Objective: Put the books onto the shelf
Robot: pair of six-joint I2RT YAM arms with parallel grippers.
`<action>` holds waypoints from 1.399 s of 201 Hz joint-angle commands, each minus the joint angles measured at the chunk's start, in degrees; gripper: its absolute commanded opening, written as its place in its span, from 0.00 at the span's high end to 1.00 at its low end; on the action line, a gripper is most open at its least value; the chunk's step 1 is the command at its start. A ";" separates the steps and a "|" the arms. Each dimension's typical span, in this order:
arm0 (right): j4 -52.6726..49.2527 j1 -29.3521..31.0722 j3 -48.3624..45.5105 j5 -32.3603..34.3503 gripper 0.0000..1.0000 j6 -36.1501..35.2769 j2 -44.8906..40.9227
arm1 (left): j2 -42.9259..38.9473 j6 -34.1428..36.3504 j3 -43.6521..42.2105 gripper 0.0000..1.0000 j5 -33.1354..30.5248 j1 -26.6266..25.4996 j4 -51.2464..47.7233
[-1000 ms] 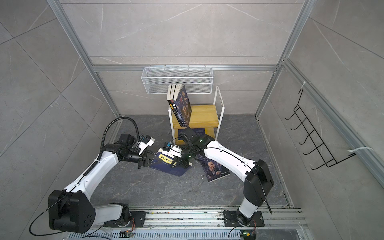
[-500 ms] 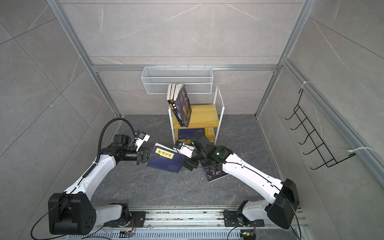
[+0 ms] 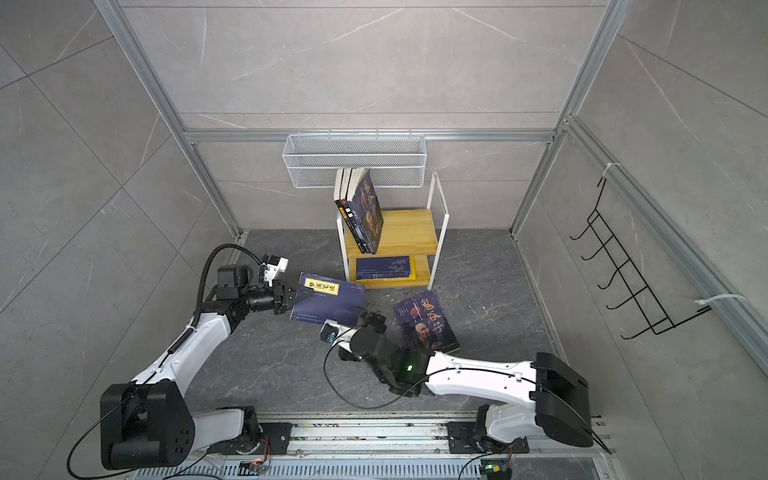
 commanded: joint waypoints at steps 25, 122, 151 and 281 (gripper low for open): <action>22.66 3.85 3.79 14.46 0.15 -12.40 13.70 | 1.07 -12.57 1.15 1.00 2.27 0.03 5.74; 69.59 2.20 9.72 19.92 0.21 -44.01 36.70 | 1.34 -13.88 0.96 1.00 3.37 0.09 6.25; 69.66 0.43 10.58 19.38 0.26 -45.19 38.41 | 1.25 -12.73 0.38 1.00 2.91 0.03 6.20; 69.69 -1.63 0.43 18.39 1.00 -48.02 32.32 | 1.46 -3.62 0.37 0.45 -5.84 5.84 5.12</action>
